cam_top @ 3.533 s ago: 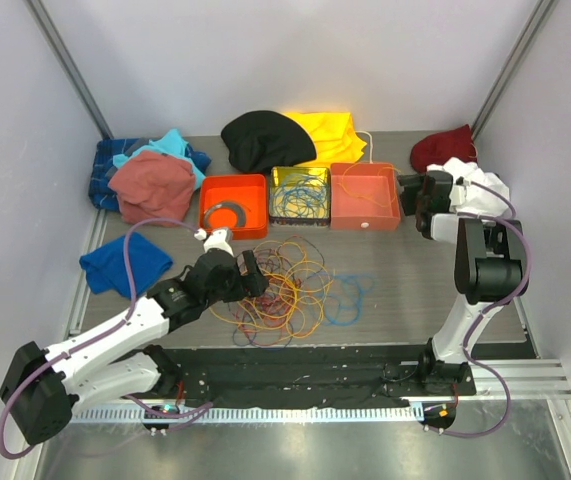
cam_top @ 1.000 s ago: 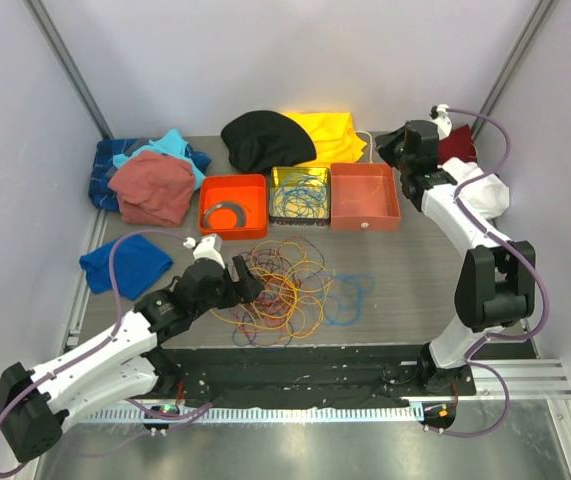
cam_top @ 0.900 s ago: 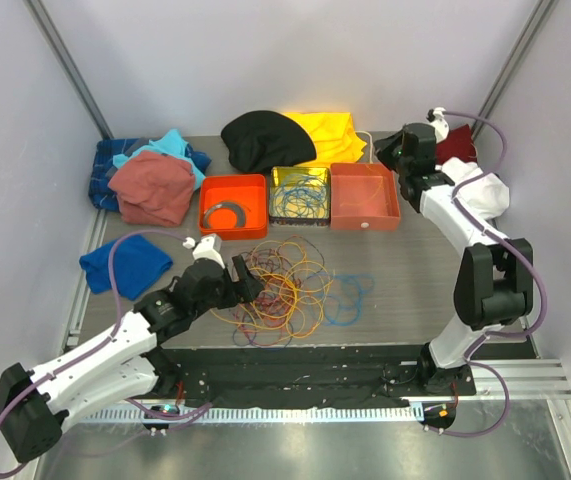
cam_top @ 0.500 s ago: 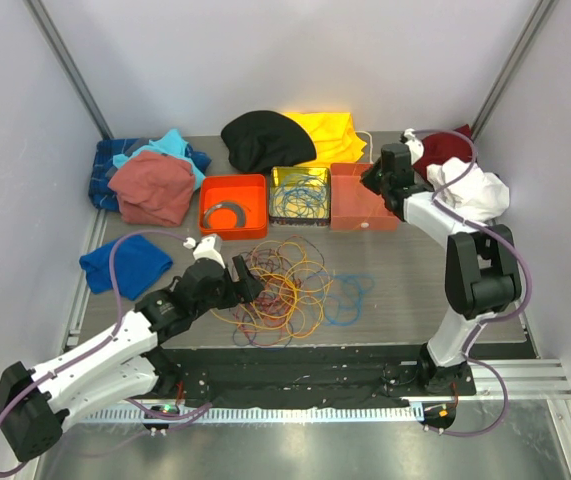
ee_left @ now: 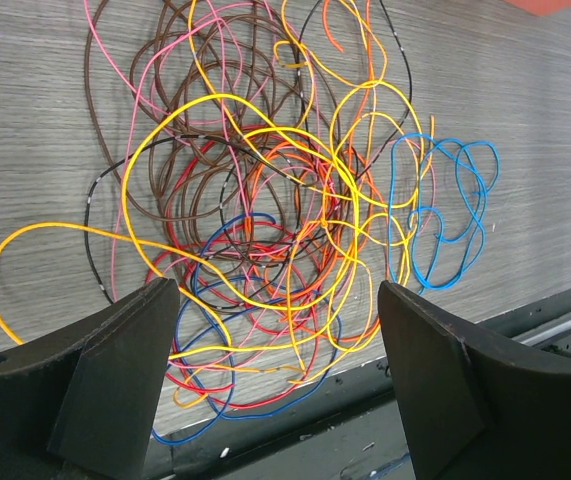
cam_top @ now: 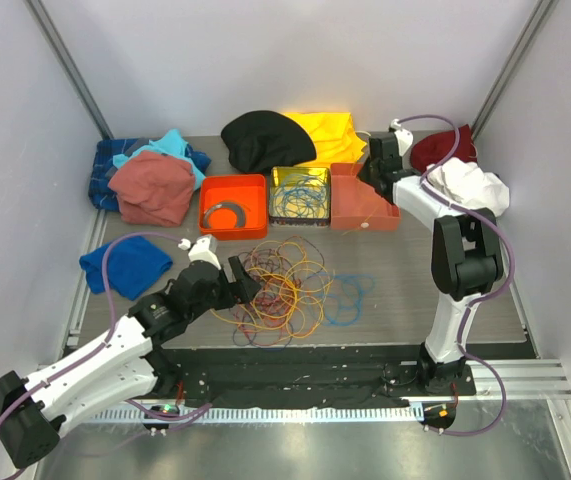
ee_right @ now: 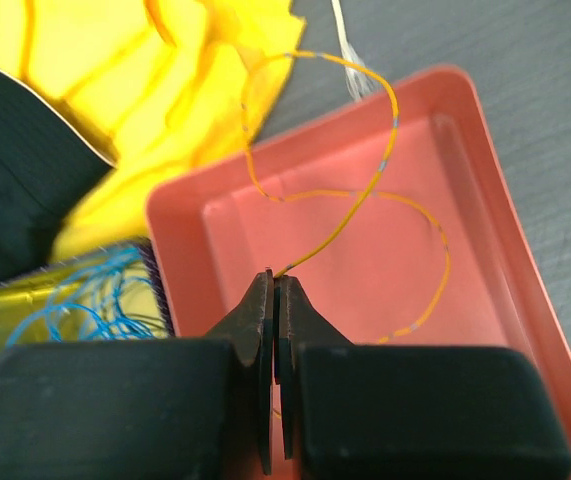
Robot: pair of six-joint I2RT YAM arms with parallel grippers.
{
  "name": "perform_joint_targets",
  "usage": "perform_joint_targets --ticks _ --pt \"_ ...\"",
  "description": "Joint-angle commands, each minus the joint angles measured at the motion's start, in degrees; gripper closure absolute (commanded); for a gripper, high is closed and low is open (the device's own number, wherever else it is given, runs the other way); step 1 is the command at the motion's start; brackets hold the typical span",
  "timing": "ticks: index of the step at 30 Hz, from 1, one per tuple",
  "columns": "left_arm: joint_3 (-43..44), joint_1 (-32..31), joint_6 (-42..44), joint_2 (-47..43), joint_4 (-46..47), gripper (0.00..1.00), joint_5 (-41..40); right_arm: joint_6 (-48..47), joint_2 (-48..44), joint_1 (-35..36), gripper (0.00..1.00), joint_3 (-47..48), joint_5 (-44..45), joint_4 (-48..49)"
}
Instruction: Untangle the cables
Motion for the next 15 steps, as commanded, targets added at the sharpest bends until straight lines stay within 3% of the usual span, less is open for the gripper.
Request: perform_joint_targets --ticks 1,15 --pt "0.0 -0.1 1.0 0.0 0.0 0.14 -1.2 -1.3 -3.2 0.2 0.99 6.9 1.7 0.0" --pt "0.6 -0.1 2.1 -0.5 -0.6 0.14 -2.4 -2.0 -3.8 0.3 0.99 11.8 2.2 -0.3"
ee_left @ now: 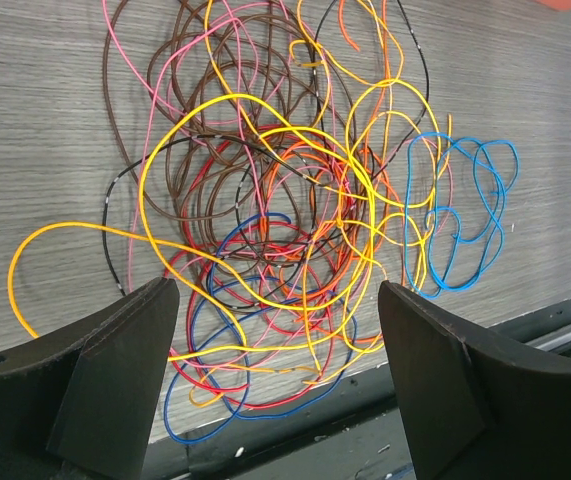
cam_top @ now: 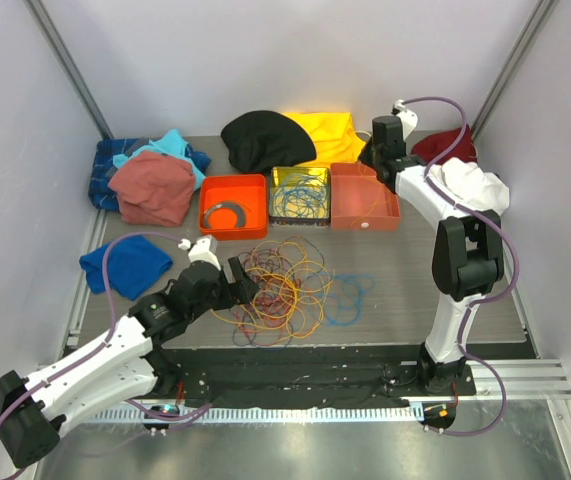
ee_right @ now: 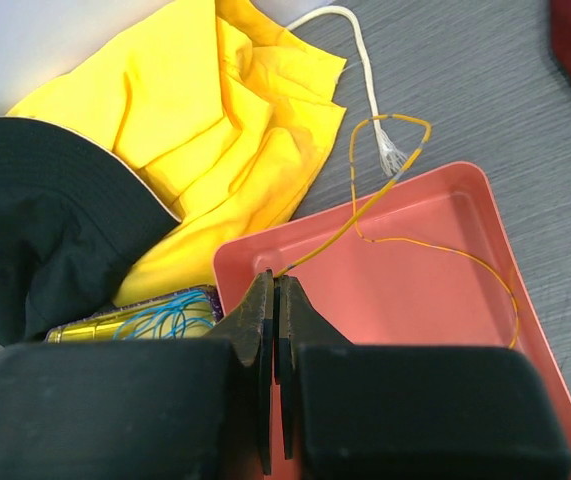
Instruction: Untangle the cables
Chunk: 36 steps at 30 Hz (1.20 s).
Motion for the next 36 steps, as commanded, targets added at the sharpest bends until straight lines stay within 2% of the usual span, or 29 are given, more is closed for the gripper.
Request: perform_joint_targets --ticks 1,11,27,36 --pt "0.6 -0.1 1.0 -0.6 0.2 0.14 -1.3 -0.8 -3.5 0.2 0.99 4.1 1.2 1.0" --pt "0.2 -0.1 0.2 -1.1 0.1 0.14 -1.3 -1.9 -2.0 0.2 0.99 7.9 1.0 0.2" --pt "-1.0 -0.1 -0.1 -1.7 0.6 0.14 -0.7 -2.2 -5.1 2.6 0.99 -11.9 1.8 5.8" --pt "-1.4 -0.1 -0.4 -2.7 0.7 0.14 -0.2 -1.6 -6.3 4.0 0.99 -13.6 1.8 4.8"
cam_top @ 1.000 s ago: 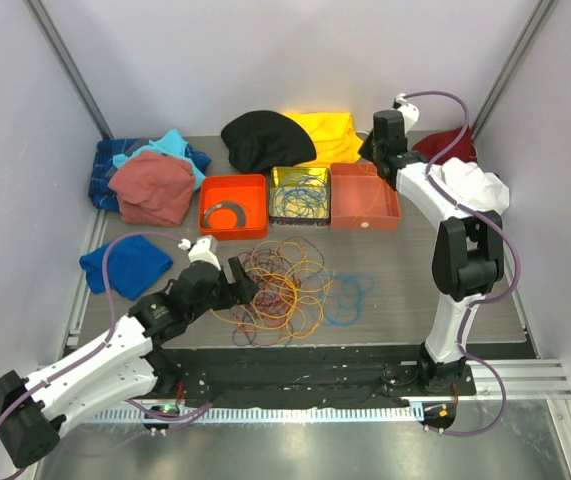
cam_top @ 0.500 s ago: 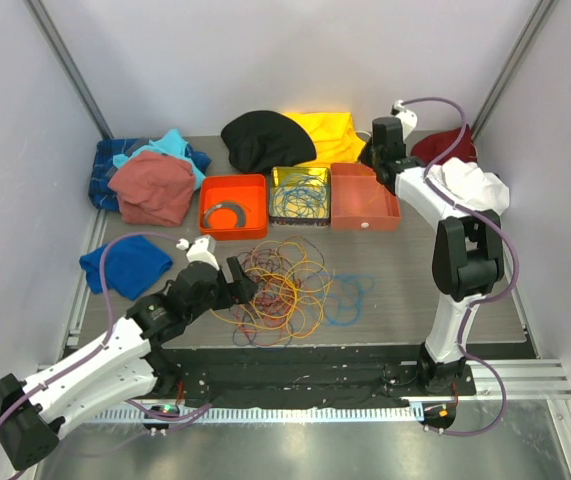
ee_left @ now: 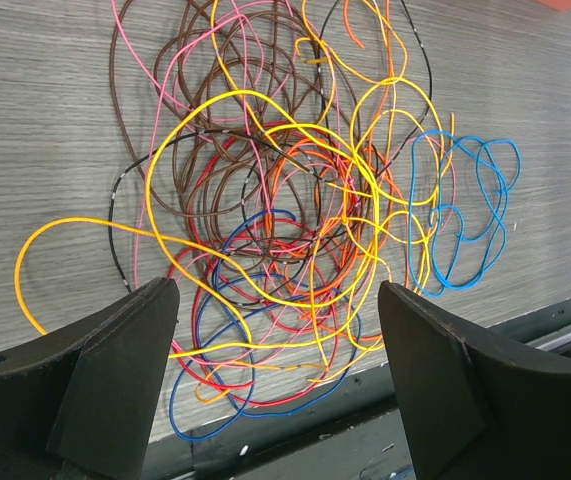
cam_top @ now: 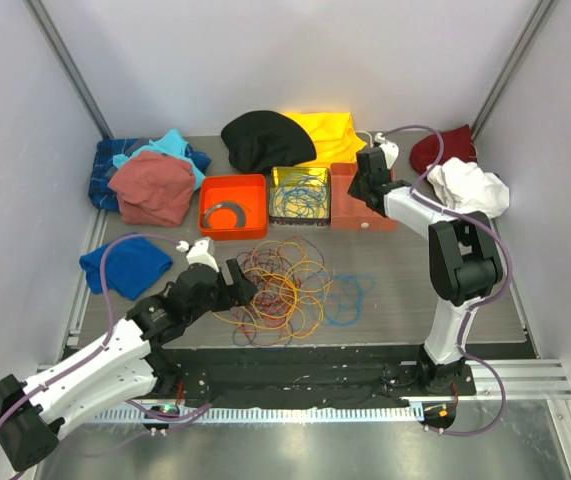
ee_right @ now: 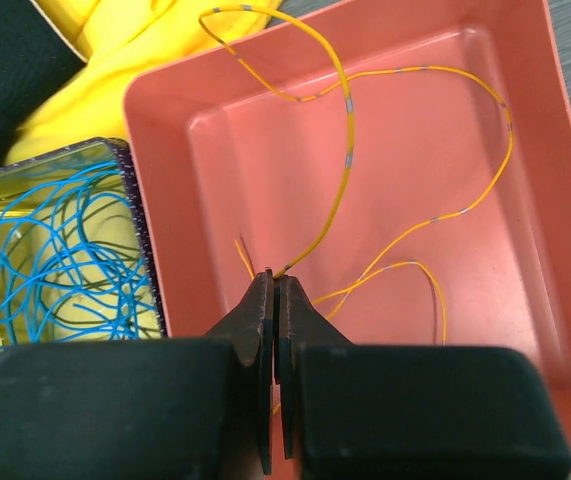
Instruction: Untangle the cables
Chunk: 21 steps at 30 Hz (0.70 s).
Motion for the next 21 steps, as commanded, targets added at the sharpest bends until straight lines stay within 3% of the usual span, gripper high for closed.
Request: perform_joint_targets --ticks 1,13,21 --pt "-0.5 -0.1 -0.5 -1.1 1.0 0.14 0.1 -0.1 -5.3 0.6 0.99 -0.3 1.7 2.5" --pt "-0.9 -0.1 -0.8 0.0 1.8 0.14 0.4 -2.7 -11.2 0.9 0.99 -5.4 4.0 1.0" --pt "-1.0 -0.1 -0.6 -0.5 1.7 0.14 0.4 -4.6 -3.4 0.9 0.99 0.3 6.7 0.5"
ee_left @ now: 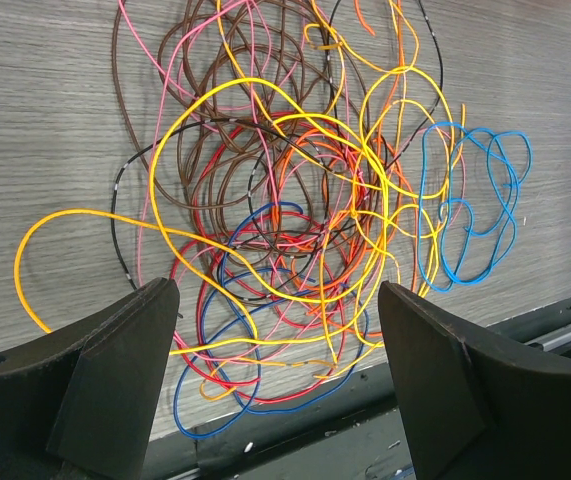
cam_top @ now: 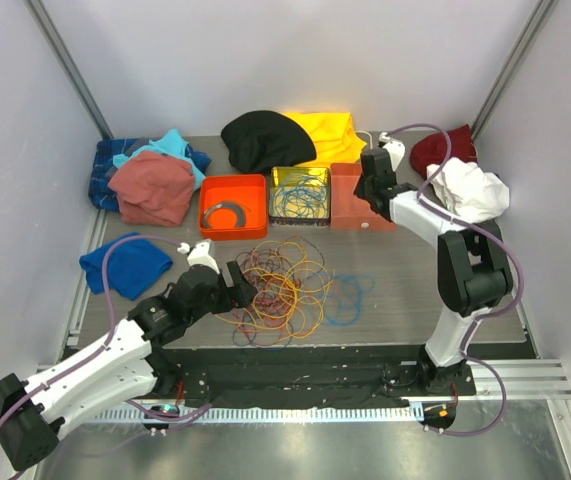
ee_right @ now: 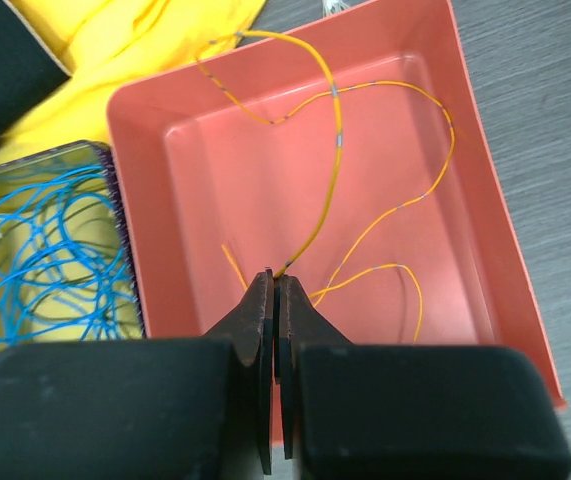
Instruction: Untangle the cables
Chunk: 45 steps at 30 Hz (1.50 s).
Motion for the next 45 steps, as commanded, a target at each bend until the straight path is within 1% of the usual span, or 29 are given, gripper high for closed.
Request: perform_joint_targets --ticks 1,4,5,6,7,8,11,12,14,22,28,33,34,36,38,40,41,43,44,45 --pt "0.0 -0.1 -0.4 -0.9 1.3 0.14 -0.2 -2.3 5.6 0.3 0.99 5.7 3.0 0.5" --pt "-0.1 -0.1 -0.4 -1.7 0.5 0.14 -1.0 -3.0 9.5 0.2 0.99 10.9 2.8 -2.2" --pt "-0.2 -0.1 -0.4 -1.9 0.4 0.14 -1.2 -3.1 10.3 0.2 0.98 13.1 2.7 -3.0" --pt "-0.2 -0.1 -0.4 -2.1 0.3 0.14 -1.4 -3.0 10.9 0.2 0.94 13.9 2.6 -4.5" --pt "-0.2 -0.1 -0.4 -2.3 0.2 0.14 -1.6 -2.9 11.3 0.2 0.88 14.4 2.8 -4.9" --pt "-0.3 -0.1 -0.4 -2.2 0.1 0.14 -1.7 -2.8 11.1 0.2 0.75 14.3 3.1 -5.1" --pt "-0.3 -0.1 -0.3 -2.3 0.1 0.14 -1.6 -1.9 8.6 0.2 0.61 12.1 4.7 -5.0" --pt "-0.4 -0.1 -0.3 -2.2 0.2 0.14 -1.7 -1.6 7.8 0.3 0.59 11.5 5.0 -4.9" --pt "-0.6 -0.1 -0.2 -1.9 0.7 0.14 -1.2 -1.2 6.1 0.2 0.55 9.8 5.7 -4.9" --pt "-0.9 -0.1 -0.3 -2.1 1.3 0.14 -0.2 1.8 -3.7 0.4 0.53 1.8 4.8 -4.7" --pt "-0.7 -0.1 -0.3 -2.4 1.2 0.14 -0.2 2.5 -9.1 0.5 0.51 0.1 3.9 -4.4" --pt "-0.6 -0.2 -0.3 -2.3 1.0 0.14 -0.4 2.4 -11.3 0.6 0.5 1.2 3.5 -4.5" --pt "-0.6 -0.1 -0.3 -2.1 1.2 0.14 -0.4 2.3 -11.1 0.5 0.63 1.8 3.1 -4.2" --pt "-0.5 -0.1 -0.3 -1.9 1.3 0.14 -0.3 3.2 -10.4 0.2 0.99 2.8 1.8 -4.0" --pt "0.0 -0.1 -0.2 -1.8 0.7 0.14 -0.8 3.8 -10.7 0.3 0.99 3.2 -3.1 -1.7" --pt "1.5 -0.1 0.5 -2.0 -1.0 0.14 -2.4 4.7 -12.1 0.9 0.99 0.8 -8.2 2.2" --pt "2.3 -0.1 0.9 -2.2 -3.0 0.14 -4.8 4.7 -13.3 2.3 0.99 0.4 -9.4 2.3" --pt "4.4 -0.1 1.4 -2.4 -4.9 0.11 -7.5 2.0 -15.2 4.9 0.93 -0.7 -10.1 1.2" --pt "5.1 -0.1 1.5 -2.0 -6.1 0.11 -9.1 0.9 -16.3 6.5 0.9 -1.9 -8.7 1.2" --pt "6.1 -0.1 1.5 -1.6 -6.5 0.1 -9.8 0.0 -19.2 10.2 0.86 -4.7 -8.4 1.5"
